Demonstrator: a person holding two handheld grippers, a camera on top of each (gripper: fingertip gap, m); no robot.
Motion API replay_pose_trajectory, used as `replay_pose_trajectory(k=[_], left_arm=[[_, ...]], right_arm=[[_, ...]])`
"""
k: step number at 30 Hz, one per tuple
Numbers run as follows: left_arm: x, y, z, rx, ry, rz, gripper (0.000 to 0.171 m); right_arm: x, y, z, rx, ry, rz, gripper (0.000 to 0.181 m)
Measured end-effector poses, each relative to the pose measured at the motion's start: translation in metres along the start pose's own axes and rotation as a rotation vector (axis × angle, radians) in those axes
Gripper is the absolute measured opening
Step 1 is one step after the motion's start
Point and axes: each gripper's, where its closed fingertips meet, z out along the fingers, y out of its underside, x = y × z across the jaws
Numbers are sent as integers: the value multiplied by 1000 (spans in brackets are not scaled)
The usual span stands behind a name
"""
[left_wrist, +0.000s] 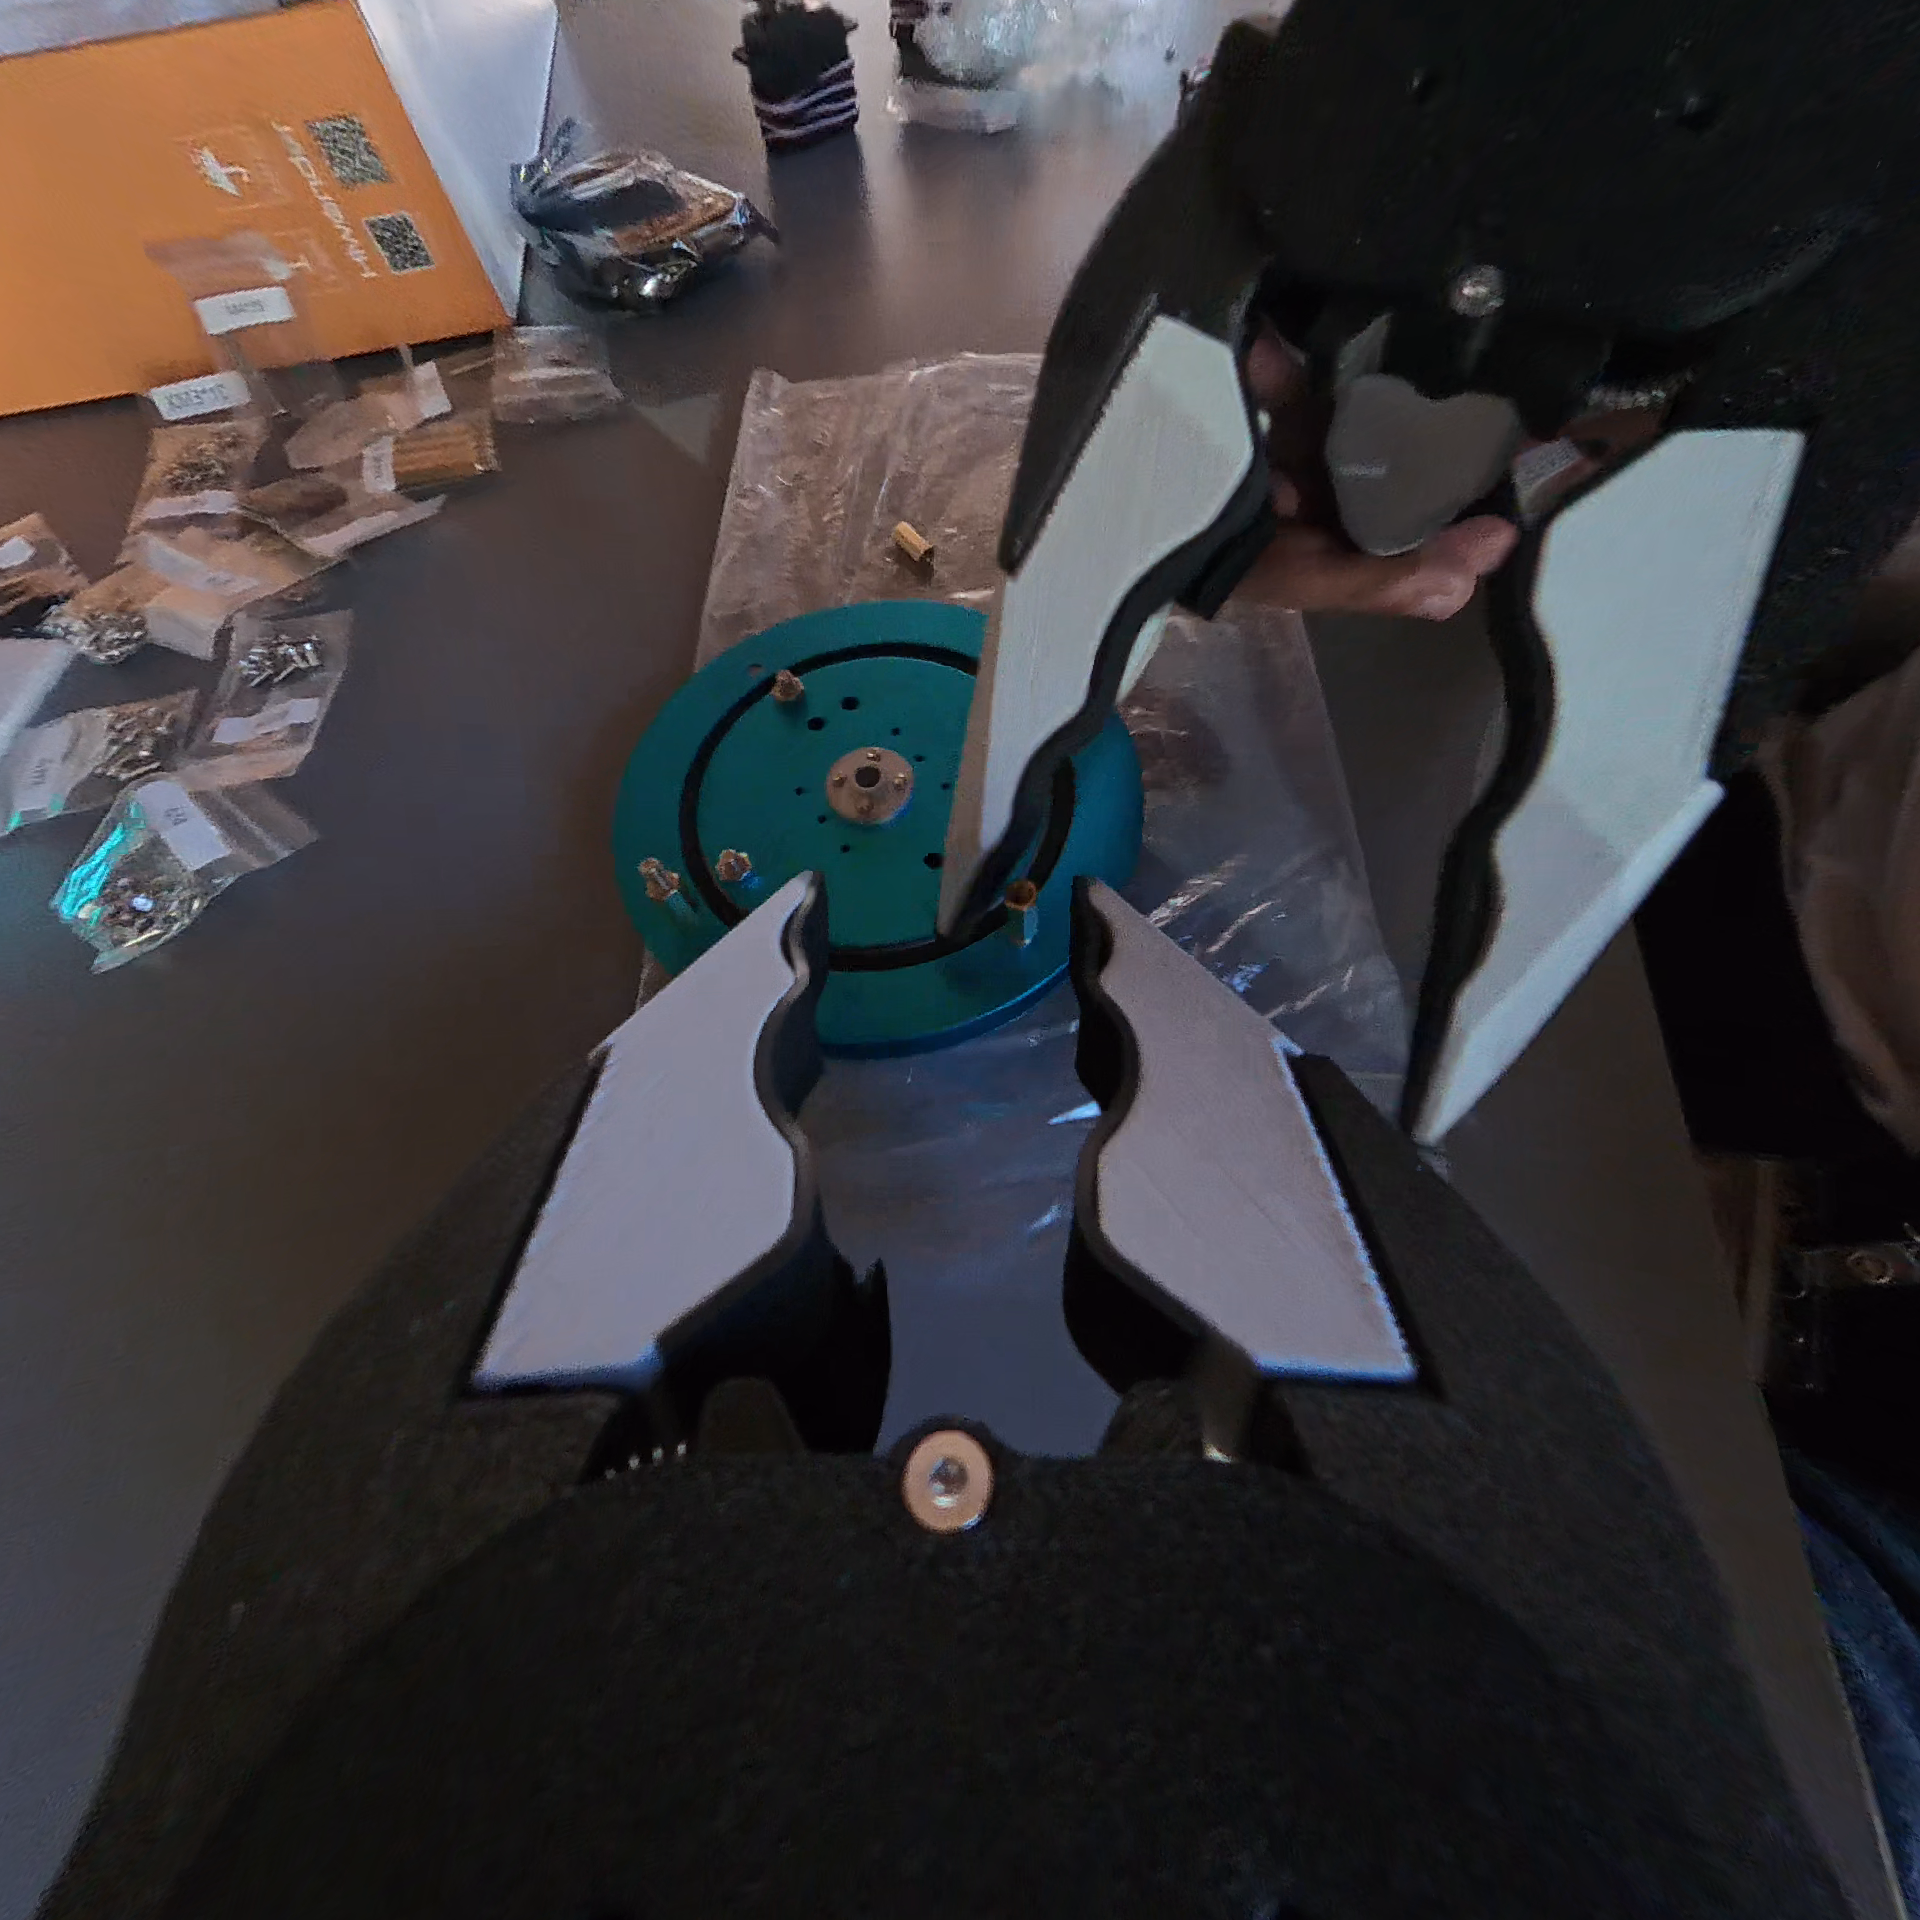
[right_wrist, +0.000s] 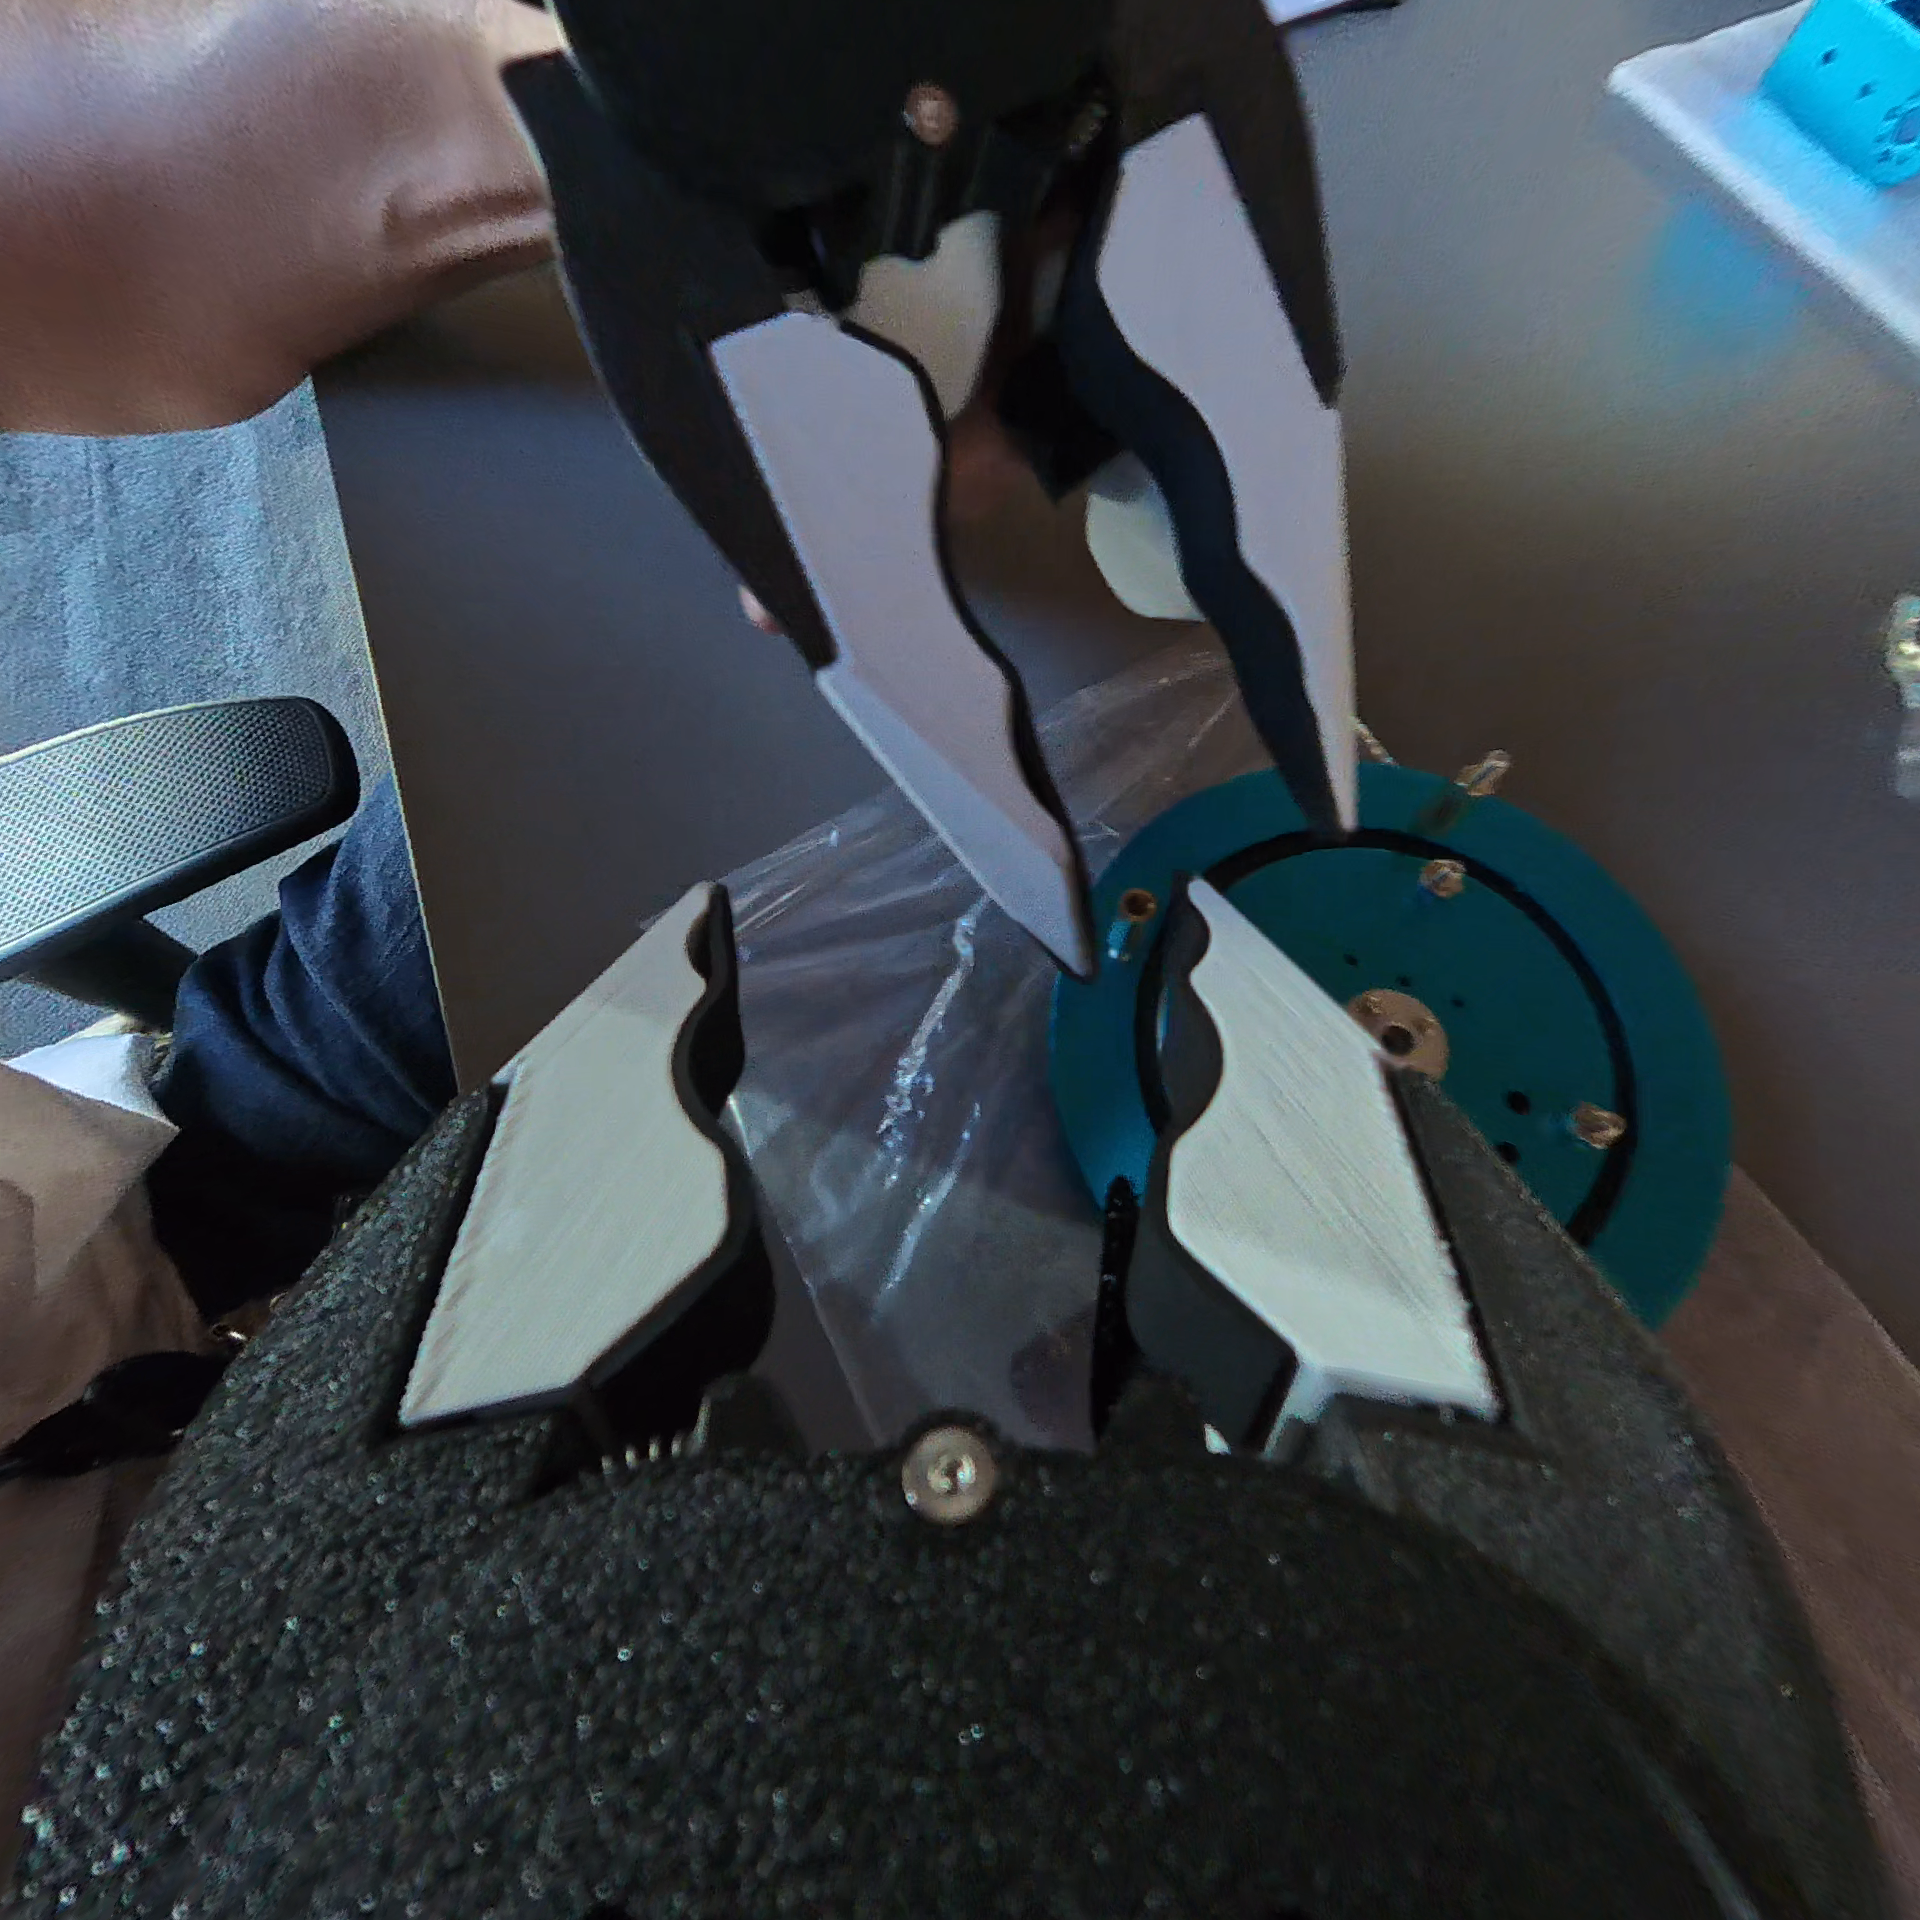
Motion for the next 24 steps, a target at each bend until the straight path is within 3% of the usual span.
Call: replay_pose_trajectory(k=[3, 6, 9, 12, 15, 18, 20, 24], left_arm=[[-11, 5, -2, -15, -21, -21, 53], [-28, 12, -18, -4, -79, -57, 44], [-14, 1, -23, 57, -19, -64, 44], [0, -2, -6, 30, 19, -27, 46], [-7, 0, 3, -5, -11, -12, 48], [-17, 8, -8, -8, -19, -39, 56], [-29, 13, -19, 0, -66, -58, 45], [-18, 4, -23, 42, -25, -56, 46]], right_arm=[[-2, 6, -3, -6, 17, -12, 82], [-12, 6, -19, 38, -38, 30, 75], [-1, 3, -24, 53, 23, 27, 77], [2, -3, -8, 39, 10, 19, 82], [-1, 1, 6, 3, 1, 4, 83], [-4, 7, -5, 0, 13, 0, 81], [-11, 3, -16, 53, -31, 26, 70], [7, -4, -14, 49, 49, 0, 79]])
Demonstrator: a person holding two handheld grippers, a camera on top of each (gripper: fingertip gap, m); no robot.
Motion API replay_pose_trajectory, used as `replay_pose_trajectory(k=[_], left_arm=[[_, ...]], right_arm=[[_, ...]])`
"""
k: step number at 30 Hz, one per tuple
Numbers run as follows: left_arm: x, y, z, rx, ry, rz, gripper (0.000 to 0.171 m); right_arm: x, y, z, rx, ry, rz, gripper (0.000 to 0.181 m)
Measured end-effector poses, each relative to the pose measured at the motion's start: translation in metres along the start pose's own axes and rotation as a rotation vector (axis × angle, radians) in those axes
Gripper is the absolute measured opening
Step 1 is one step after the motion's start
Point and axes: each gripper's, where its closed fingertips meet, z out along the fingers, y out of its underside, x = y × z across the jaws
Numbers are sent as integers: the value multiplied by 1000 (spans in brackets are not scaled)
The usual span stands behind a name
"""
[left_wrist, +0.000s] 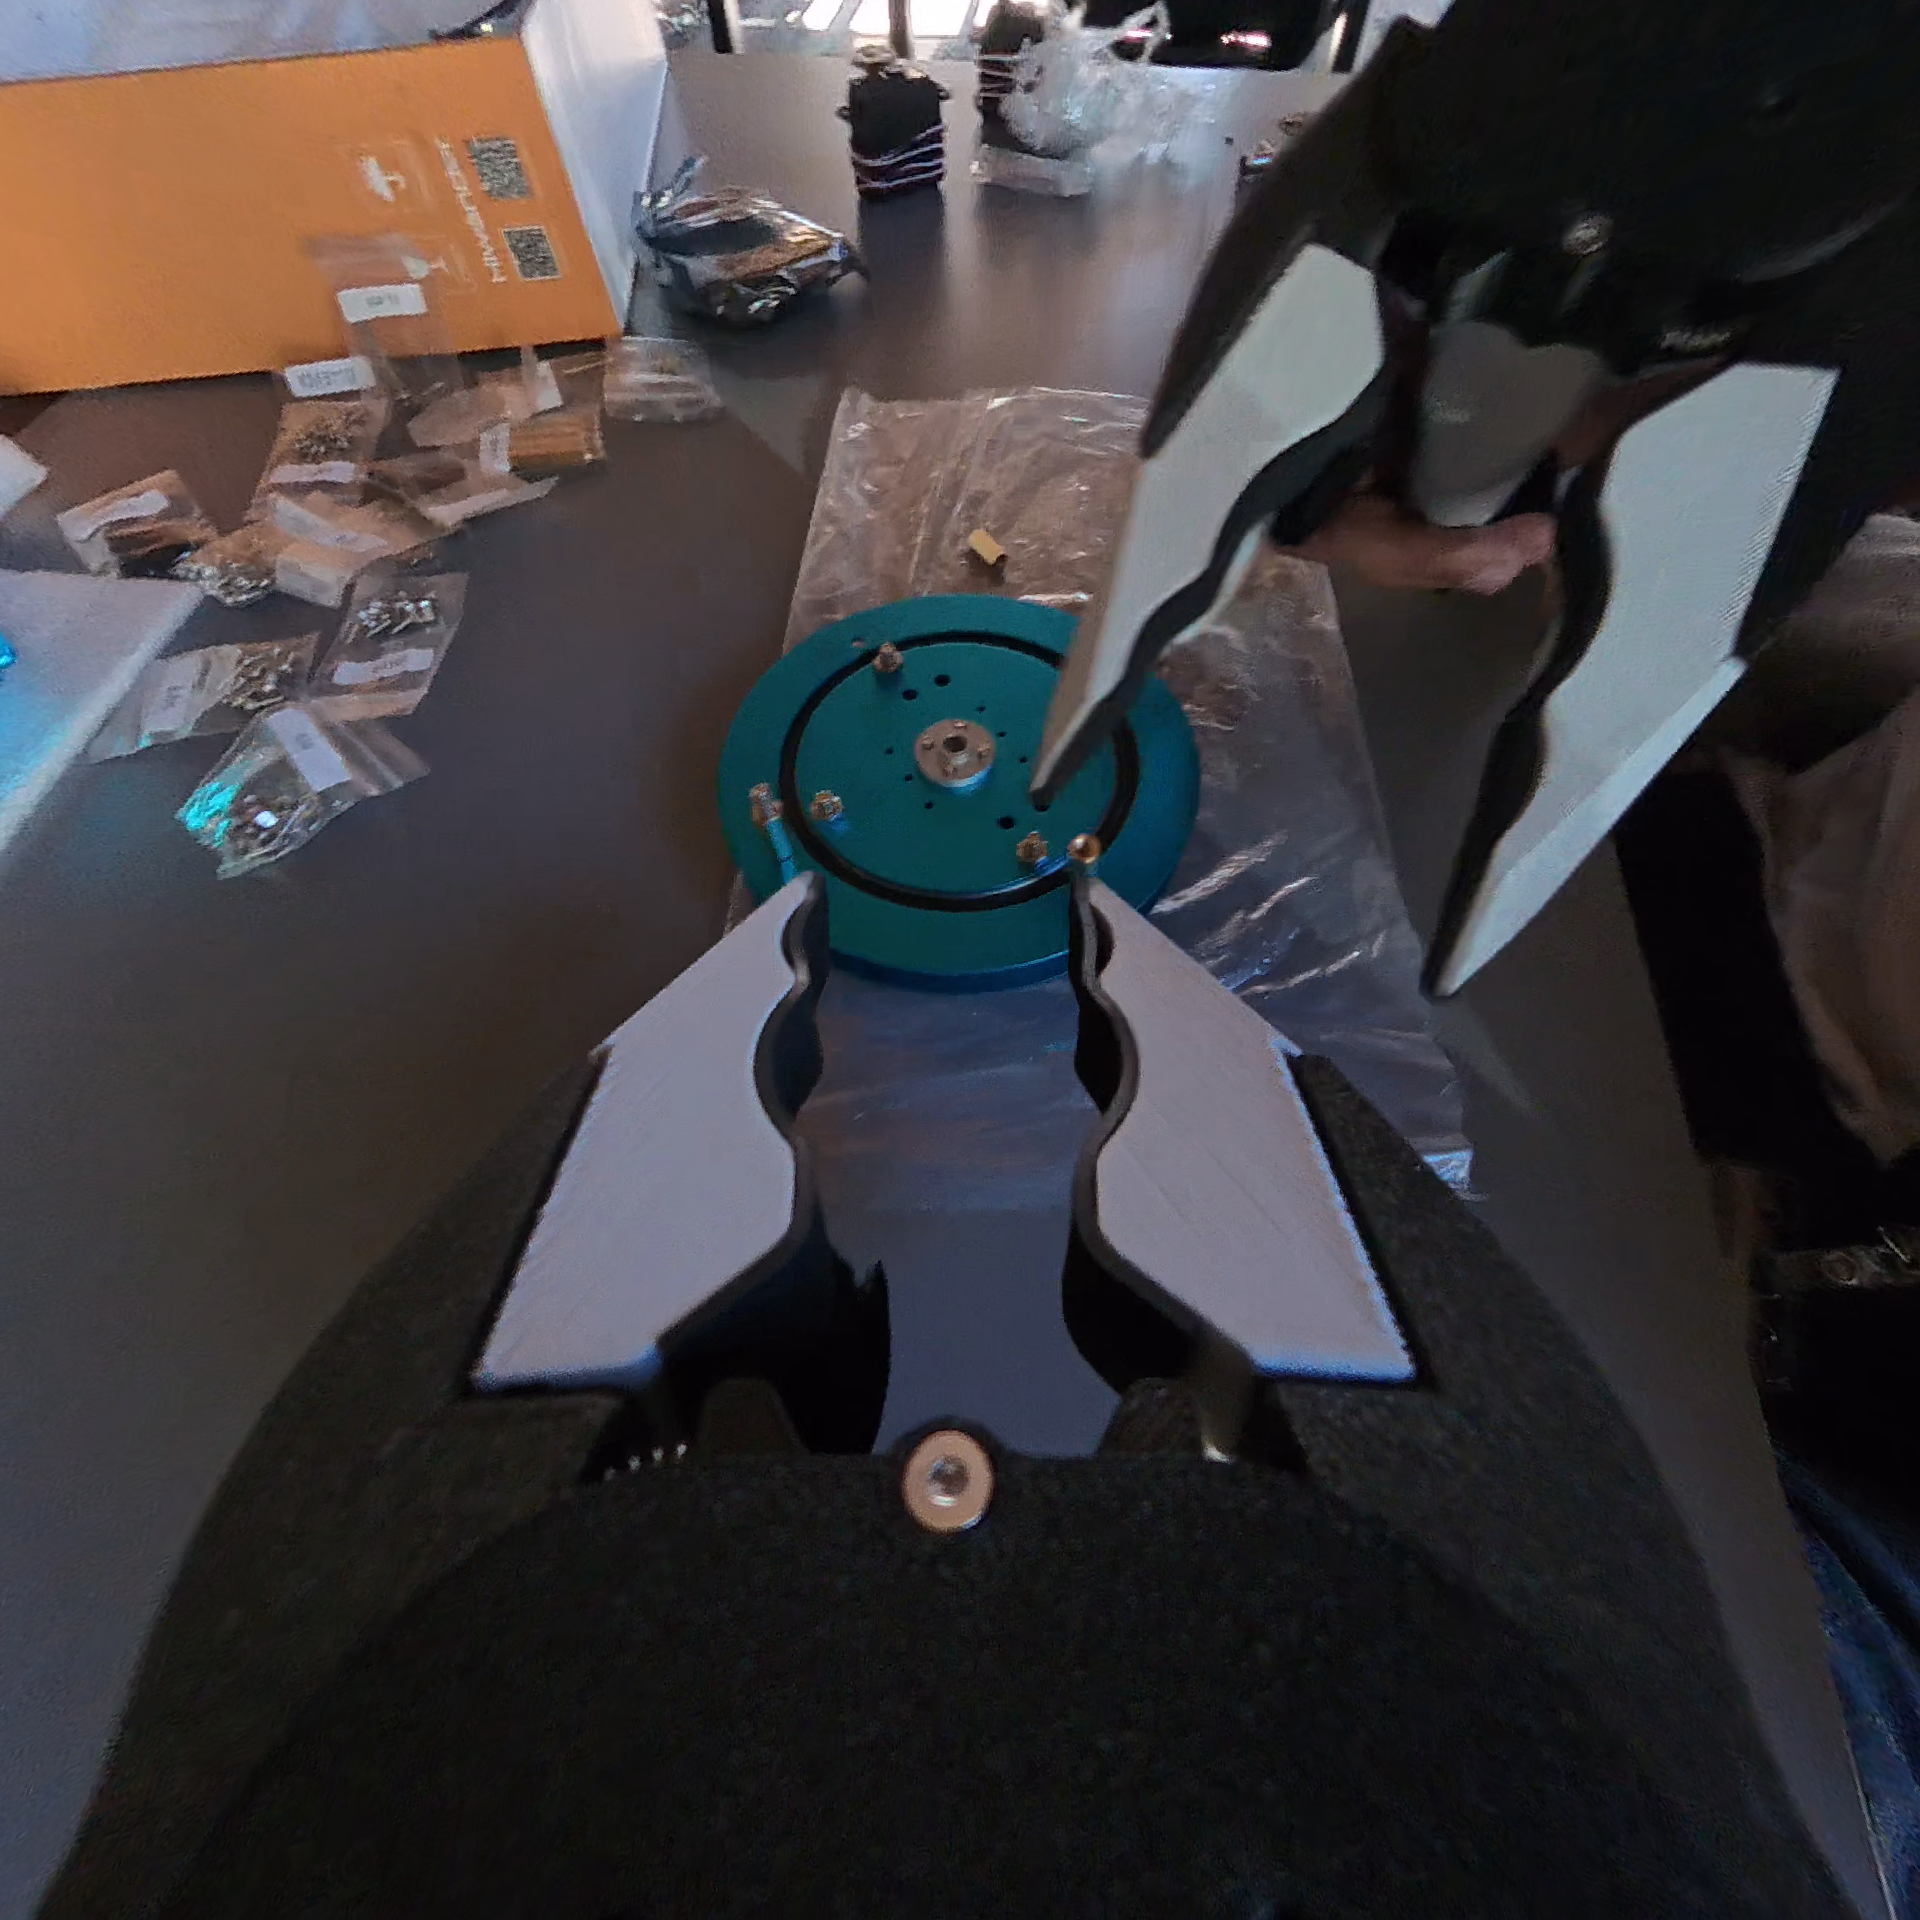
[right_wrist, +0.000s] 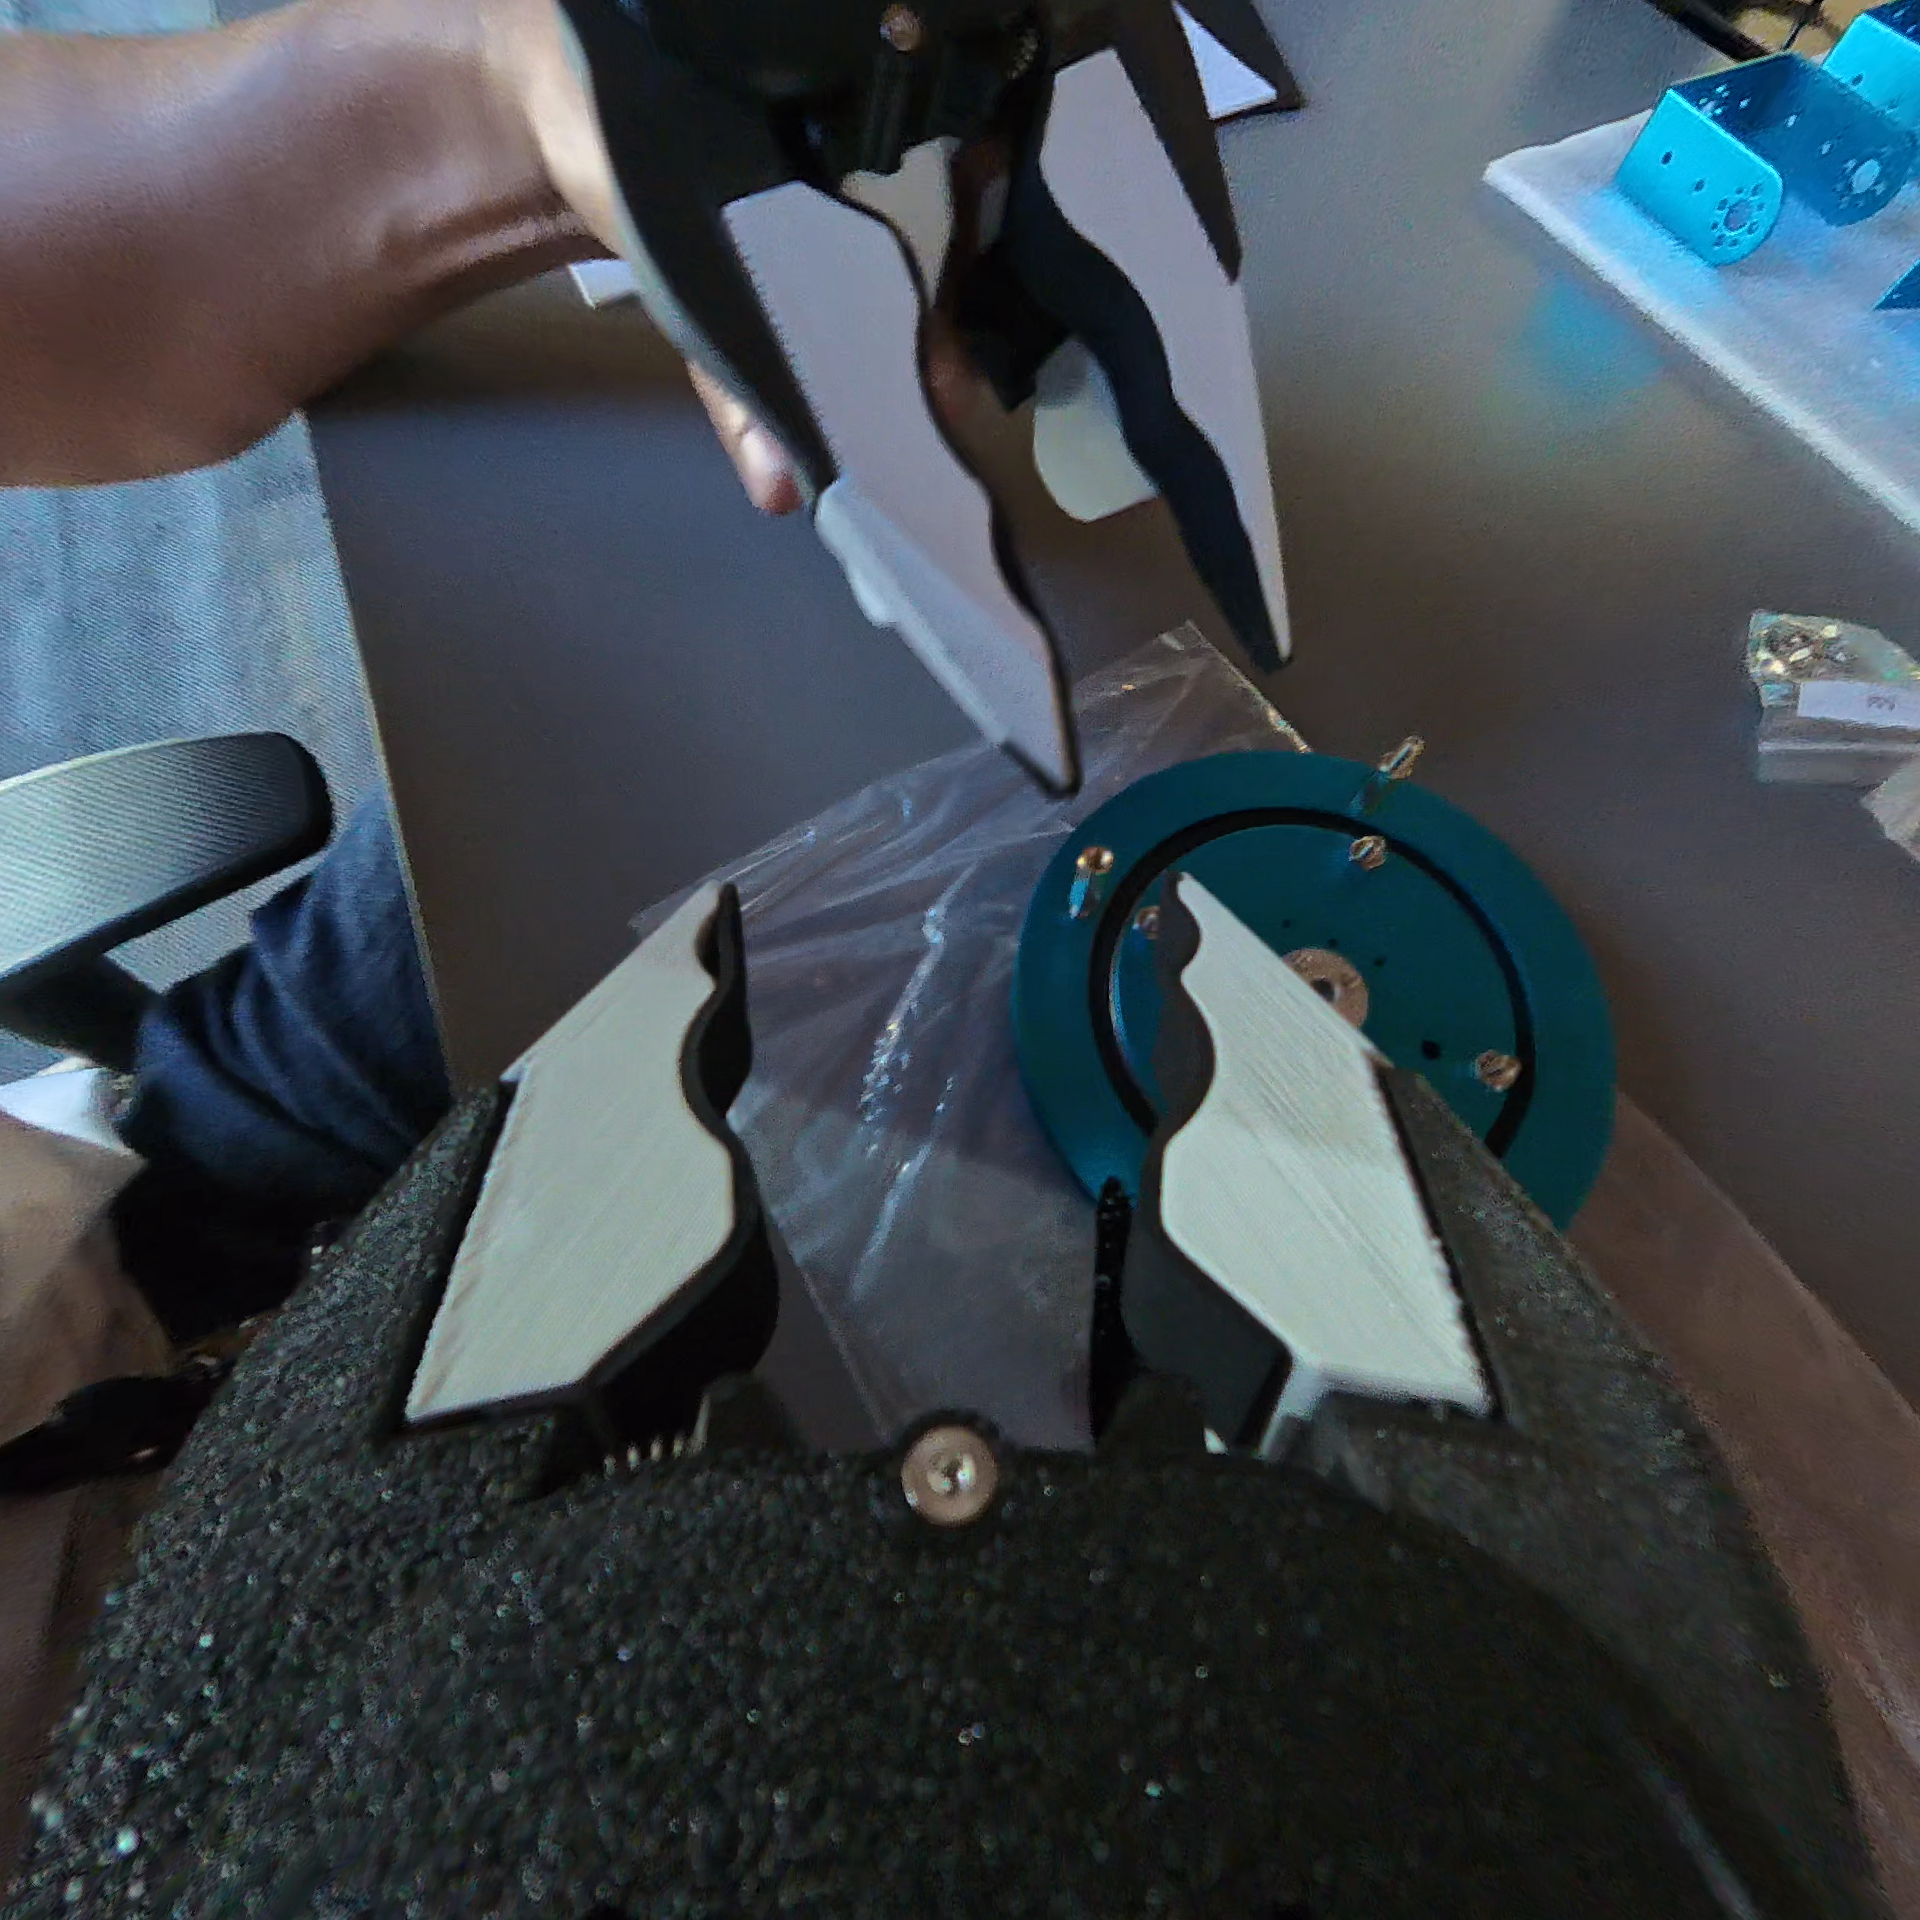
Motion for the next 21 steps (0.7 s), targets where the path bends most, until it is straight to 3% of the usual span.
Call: replay_pose_trajectory(k=[5, 8, 9, 10, 13, 17, 21], left_arm=[[12, 6, 27, -69, 17, 55, 46], [0, 8, 17, -70, 5, 33, 60], [-9, 9, 12, -60, -32, 19, 47], [-15, 10, 7, -52, -57, 12, 45], [-8, 3, 2, -11, -23, -8, 44], [19, 1, 20, -35, 54, 37, 48], [11, 7, 27, -68, 30, 26, 53]], right_arm=[[-5, 6, 25, -66, -24, -20, 85], [-10, 8, 13, -64, -12, -31, 83], [-12, 9, 8, -61, -19, -26, 82], [-14, 10, 3, -59, -26, -25, 79], [-9, 3, -2, -36, 8, -39, 78], [-4, 1, 14, -72, -5, -36, 83], [-11, 9, 16, -78, -21, -25, 83]])
